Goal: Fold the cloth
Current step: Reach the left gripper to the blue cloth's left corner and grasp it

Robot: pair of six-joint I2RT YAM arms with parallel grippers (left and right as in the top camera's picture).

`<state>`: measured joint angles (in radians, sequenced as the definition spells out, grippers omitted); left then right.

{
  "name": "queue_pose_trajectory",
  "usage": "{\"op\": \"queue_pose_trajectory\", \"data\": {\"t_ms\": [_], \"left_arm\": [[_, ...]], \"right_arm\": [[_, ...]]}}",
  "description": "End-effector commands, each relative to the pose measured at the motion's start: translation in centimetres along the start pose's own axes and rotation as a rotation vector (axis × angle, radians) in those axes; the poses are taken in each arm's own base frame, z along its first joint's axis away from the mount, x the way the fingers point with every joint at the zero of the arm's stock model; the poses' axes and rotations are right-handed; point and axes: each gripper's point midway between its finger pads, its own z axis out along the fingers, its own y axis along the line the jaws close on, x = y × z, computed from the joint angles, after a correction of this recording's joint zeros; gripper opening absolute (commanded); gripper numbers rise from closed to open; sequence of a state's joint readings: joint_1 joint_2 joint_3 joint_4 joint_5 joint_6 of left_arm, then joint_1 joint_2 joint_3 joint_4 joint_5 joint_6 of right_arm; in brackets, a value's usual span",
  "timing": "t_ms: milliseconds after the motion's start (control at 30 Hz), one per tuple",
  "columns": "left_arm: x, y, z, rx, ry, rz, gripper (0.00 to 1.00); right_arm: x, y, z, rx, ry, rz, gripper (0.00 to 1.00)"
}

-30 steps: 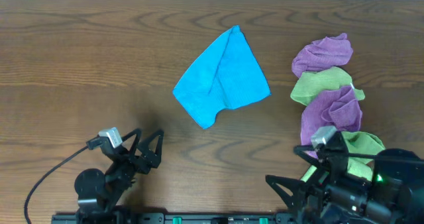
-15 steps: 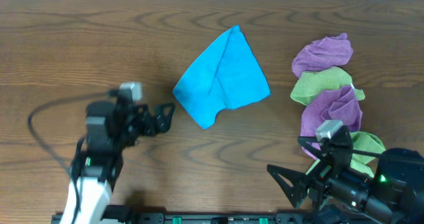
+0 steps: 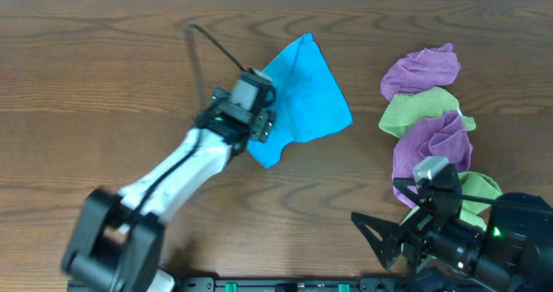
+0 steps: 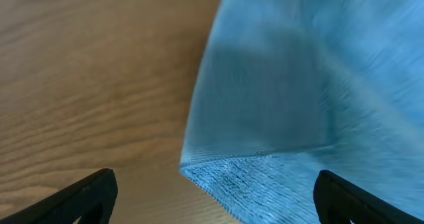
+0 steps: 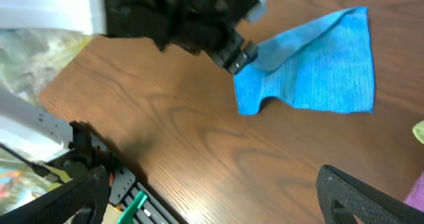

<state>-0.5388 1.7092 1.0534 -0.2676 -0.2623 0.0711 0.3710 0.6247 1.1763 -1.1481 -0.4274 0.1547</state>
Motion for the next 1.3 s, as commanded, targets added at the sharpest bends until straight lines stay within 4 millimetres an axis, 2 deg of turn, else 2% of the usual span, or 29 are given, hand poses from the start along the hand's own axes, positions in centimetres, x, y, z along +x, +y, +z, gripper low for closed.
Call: {"op": "queue_pose_trajectory", "data": {"t_ms": [0,133,267,333,400,633,767,1067,1267], "left_arm": [[0.7,0.4,1.3,-0.093,0.034,0.072,0.96],[1.3,-2.1,2.3,0.022,0.051,0.084,0.96],[-0.6,-2.6,2.3,0.043,-0.029,0.059,0.96],[-1.1,-2.8,2.3,0.053,-0.050,0.053,1.00],[-1.1,-3.3,2.5,0.077,-0.048,0.054,0.89],[-0.3,-3.7,2.6,0.096,-0.019,0.063,0.92],[0.6,-4.5,2.5,0.144,0.016,0.074,0.85],[0.0,-5.3,2.8,0.187,-0.010,0.066,0.69],[0.0,-5.3,3.6,0.192,-0.014,0.057,0.66]], "right_arm": [[0.4,-0.1,0.0,0.008,0.014,-0.021,0.99],[0.7,-0.2,0.0,0.009,0.025,-0.026,0.99],[0.7,-0.2,0.0,0.009,0.026,-0.034,0.99],[0.8,-0.2,0.0,0.010,0.030,-0.032,0.99],[0.9,-0.2,0.0,0.011,0.032,-0.031,0.99],[1.1,-0.7,0.0,0.037,0.039,-0.027,0.99],[1.2,-0.7,0.0,0.038,0.044,-0.025,0.99],[1.2,-0.7,0.0,0.038,0.043,-0.025,0.99],[1.2,-0.7,0.0,0.038,0.044,-0.024,0.99]]}}
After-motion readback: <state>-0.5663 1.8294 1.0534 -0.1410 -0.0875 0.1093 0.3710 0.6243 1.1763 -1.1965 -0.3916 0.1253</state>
